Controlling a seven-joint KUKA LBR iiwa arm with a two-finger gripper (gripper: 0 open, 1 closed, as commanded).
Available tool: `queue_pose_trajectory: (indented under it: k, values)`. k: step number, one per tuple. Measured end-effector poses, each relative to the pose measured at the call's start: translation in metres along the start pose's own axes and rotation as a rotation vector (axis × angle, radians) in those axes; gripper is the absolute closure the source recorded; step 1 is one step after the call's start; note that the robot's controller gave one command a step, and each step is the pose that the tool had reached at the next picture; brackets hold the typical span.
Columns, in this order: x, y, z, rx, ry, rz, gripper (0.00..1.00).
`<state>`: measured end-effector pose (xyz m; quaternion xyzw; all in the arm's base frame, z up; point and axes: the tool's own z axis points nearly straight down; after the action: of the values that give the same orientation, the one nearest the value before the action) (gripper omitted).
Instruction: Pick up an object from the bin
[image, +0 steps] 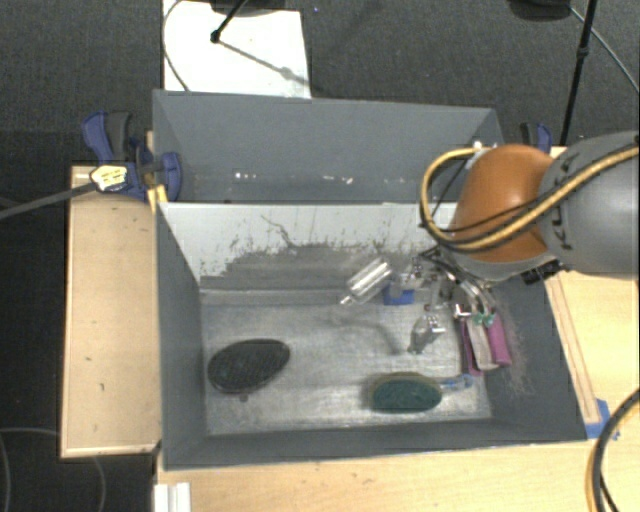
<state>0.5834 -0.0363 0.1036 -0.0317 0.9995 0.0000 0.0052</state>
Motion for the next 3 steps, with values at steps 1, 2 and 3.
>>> queue_pose_trajectory:
  k: [1, 2, 3]
  values:
    - [-0.005, 0.022, -0.063, -0.001, 0.001, 0.127, 0.00]
    - [-0.010, 0.017, -0.035, 0.000, 0.010, -0.004, 0.00]
    - [-0.011, -0.010, 0.002, 0.000, 0.000, -0.153, 0.00]
